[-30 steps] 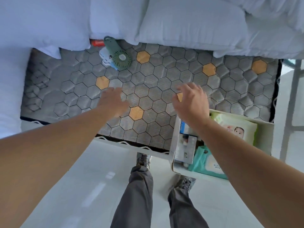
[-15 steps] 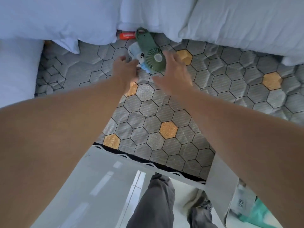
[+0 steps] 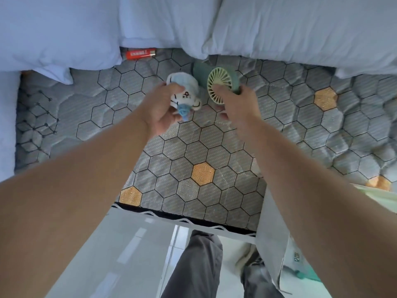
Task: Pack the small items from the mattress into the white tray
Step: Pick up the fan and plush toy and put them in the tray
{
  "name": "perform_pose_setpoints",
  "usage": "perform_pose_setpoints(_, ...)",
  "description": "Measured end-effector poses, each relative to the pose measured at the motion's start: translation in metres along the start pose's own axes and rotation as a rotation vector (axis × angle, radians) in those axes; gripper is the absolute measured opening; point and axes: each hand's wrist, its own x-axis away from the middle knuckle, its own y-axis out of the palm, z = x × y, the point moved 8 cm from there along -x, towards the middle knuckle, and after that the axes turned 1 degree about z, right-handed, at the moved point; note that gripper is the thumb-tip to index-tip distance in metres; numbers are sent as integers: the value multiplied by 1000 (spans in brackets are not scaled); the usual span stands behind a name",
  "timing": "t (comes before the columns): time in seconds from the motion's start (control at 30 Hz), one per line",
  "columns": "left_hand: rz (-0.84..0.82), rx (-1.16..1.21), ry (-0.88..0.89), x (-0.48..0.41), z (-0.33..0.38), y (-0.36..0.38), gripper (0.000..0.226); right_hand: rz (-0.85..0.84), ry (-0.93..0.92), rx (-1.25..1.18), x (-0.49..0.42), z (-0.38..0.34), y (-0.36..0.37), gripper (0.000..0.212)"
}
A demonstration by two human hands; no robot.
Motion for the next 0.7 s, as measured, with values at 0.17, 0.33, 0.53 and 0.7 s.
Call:
perform_pose_setpoints(0.17, -124, -84, -50, 40, -16, 52, 33, 78, 58, -300, 30, -7, -83, 21)
perform_pose_setpoints(0.33, -226, -224, -26, 76, -41, 112, 43, -2, 109, -608, 57, -3, -142, 39)
perform_pose_setpoints(0.53, -221, -194, -5, 115, -78, 160, 22, 39, 136, -659, 101, 16, -201, 49)
perform_pose_setpoints(0.7, -239, -175, 31, 146, -103, 175, 33, -24, 172, -523, 153, 50, -235, 33)
